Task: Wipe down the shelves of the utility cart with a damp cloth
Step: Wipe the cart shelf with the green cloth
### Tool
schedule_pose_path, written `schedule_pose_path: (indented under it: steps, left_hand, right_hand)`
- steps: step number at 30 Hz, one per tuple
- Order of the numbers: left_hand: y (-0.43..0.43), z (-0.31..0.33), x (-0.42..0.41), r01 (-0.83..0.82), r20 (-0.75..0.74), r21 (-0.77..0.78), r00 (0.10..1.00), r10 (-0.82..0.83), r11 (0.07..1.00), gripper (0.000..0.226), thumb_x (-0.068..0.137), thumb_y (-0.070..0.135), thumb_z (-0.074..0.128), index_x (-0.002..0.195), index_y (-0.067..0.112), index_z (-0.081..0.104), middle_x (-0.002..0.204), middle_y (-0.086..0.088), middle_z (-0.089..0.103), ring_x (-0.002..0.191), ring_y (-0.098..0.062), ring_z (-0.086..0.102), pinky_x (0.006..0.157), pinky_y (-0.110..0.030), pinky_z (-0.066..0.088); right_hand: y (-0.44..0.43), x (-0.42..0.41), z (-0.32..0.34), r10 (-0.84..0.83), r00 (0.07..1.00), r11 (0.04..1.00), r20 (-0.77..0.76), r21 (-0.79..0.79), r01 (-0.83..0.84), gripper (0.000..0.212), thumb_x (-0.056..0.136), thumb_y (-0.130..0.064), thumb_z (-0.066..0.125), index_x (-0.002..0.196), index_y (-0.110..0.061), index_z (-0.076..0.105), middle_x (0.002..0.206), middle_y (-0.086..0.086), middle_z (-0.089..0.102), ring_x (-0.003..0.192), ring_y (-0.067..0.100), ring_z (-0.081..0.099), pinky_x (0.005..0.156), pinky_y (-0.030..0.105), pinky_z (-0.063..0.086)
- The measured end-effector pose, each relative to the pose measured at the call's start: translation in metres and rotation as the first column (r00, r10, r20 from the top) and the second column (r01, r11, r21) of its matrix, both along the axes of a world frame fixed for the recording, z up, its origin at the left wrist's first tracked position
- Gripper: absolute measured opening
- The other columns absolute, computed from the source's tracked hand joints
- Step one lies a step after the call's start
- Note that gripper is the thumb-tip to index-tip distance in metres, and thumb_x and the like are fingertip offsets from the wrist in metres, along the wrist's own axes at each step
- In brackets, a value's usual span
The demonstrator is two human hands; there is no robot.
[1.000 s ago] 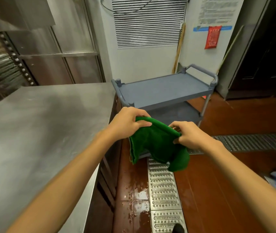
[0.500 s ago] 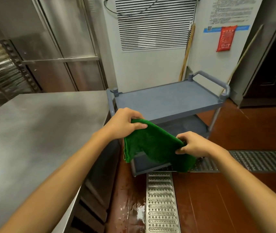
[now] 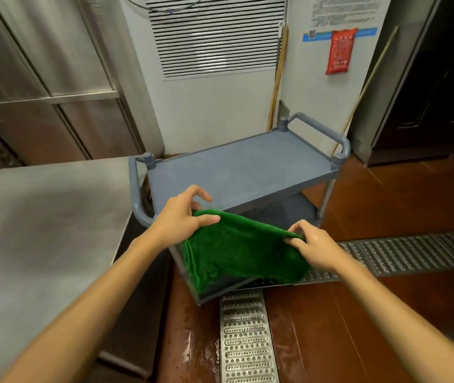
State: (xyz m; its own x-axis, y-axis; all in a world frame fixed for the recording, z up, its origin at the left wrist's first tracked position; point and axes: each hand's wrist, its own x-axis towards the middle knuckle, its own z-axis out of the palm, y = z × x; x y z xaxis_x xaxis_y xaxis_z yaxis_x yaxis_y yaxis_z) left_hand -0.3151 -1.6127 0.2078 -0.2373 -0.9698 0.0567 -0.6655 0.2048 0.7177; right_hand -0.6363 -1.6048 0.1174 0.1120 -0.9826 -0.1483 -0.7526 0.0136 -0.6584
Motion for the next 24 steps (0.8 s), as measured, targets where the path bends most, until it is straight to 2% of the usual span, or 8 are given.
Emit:
schedule_pose_path:
  steps: [3,5,9,12,14,17,21,24]
  left_hand:
    - [-0.034,-0.017,-0.001,-0.072,-0.002,-0.015,0.997,0.072,0.997,0.037,0.072,0.045,0.085,0.095,0.026,0.064,0.083,-0.003,0.07,0.077,-0.02,0.065,0.071,-0.035,0.049]
    - [-0.058,-0.028,0.0,-0.08,0.035,-0.018,0.996,0.08,0.997,0.032,0.073,0.046,0.085,0.09,0.024,0.069,0.087,0.001,0.072,0.086,-0.016,0.067,0.073,-0.032,0.05]
    - [-0.111,-0.048,0.002,-0.036,0.099,-0.017,0.994,0.037,0.999,0.029,0.08,0.045,0.08,0.088,0.018,0.074,0.086,0.004,0.073,0.089,-0.016,0.066,0.076,-0.033,0.052]
    - [-0.153,-0.057,0.007,-0.017,0.113,0.003,0.993,0.016,1.0,0.03,0.084,0.044,0.077,0.089,0.015,0.073,0.081,0.004,0.069,0.085,-0.019,0.065,0.074,-0.035,0.052]
    - [-0.177,-0.062,0.015,-0.022,0.112,0.019,0.993,0.02,1.0,0.032,0.086,0.044,0.075,0.093,0.014,0.071,0.084,0.002,0.069,0.084,-0.019,0.063,0.072,-0.033,0.049]
    - [-0.206,-0.07,0.03,-0.039,0.114,0.052,0.993,0.032,0.998,0.034,0.087,0.044,0.073,0.095,0.012,0.069,0.09,-0.004,0.07,0.084,-0.02,0.061,0.071,-0.033,0.046]
    - [-0.235,-0.084,0.057,-0.072,0.112,0.127,0.992,0.058,0.989,0.032,0.088,0.04,0.073,0.093,0.01,0.067,0.091,-0.008,0.07,0.087,-0.023,0.063,0.076,-0.037,0.048]
    - [-0.251,-0.095,0.078,-0.128,0.121,0.164,0.987,0.109,0.978,0.03,0.088,0.039,0.074,0.089,0.01,0.067,0.087,-0.007,0.071,0.086,-0.023,0.064,0.078,-0.037,0.048]
  right_hand:
    - [-0.019,-0.01,-0.004,-0.045,0.999,0.998,0.007,-0.045,0.045,0.023,0.09,-0.048,0.062,0.101,-0.027,0.061,0.091,-0.009,0.066,0.083,0.008,0.061,0.065,0.03,0.049]
    - [-0.035,-0.013,-0.005,-0.023,1.0,0.999,-0.018,-0.036,0.022,0.024,0.091,-0.049,0.06,0.098,-0.027,0.066,0.091,-0.008,0.069,0.081,0.006,0.063,0.063,0.026,0.048]
    - [-0.075,-0.011,-0.007,-0.006,0.999,1.0,-0.031,-0.003,0.006,0.024,0.094,-0.049,0.056,0.096,-0.028,0.065,0.088,-0.009,0.069,0.078,0.006,0.064,0.063,0.025,0.048]
    - [-0.109,-0.006,-0.005,-0.003,0.998,1.0,-0.057,0.014,0.004,0.026,0.094,-0.054,0.051,0.083,-0.032,0.061,0.075,-0.008,0.065,0.066,0.003,0.06,0.057,0.024,0.042]
    - [-0.133,0.001,-0.002,0.008,0.997,1.0,-0.073,0.018,-0.006,0.033,0.094,-0.057,0.05,0.073,-0.033,0.057,0.065,-0.008,0.059,0.055,0.0,0.054,0.054,0.023,0.035]
    - [-0.172,0.017,-0.001,0.023,0.998,0.998,-0.066,0.052,-0.02,0.041,0.091,-0.061,0.05,0.071,-0.028,0.062,0.063,-0.005,0.061,0.055,0.003,0.054,0.053,0.022,0.036]
    - [-0.218,0.043,-0.007,0.076,0.996,0.993,-0.052,0.09,-0.071,0.062,0.077,-0.083,0.049,0.079,-0.025,0.071,0.065,0.004,0.066,0.049,0.006,0.052,0.051,0.024,0.036]
    - [-0.248,0.063,-0.019,0.121,0.988,0.989,-0.097,0.091,-0.113,0.089,0.074,-0.088,0.045,0.084,-0.003,0.067,0.056,0.011,0.046,0.046,0.008,0.04,0.052,0.028,0.029]
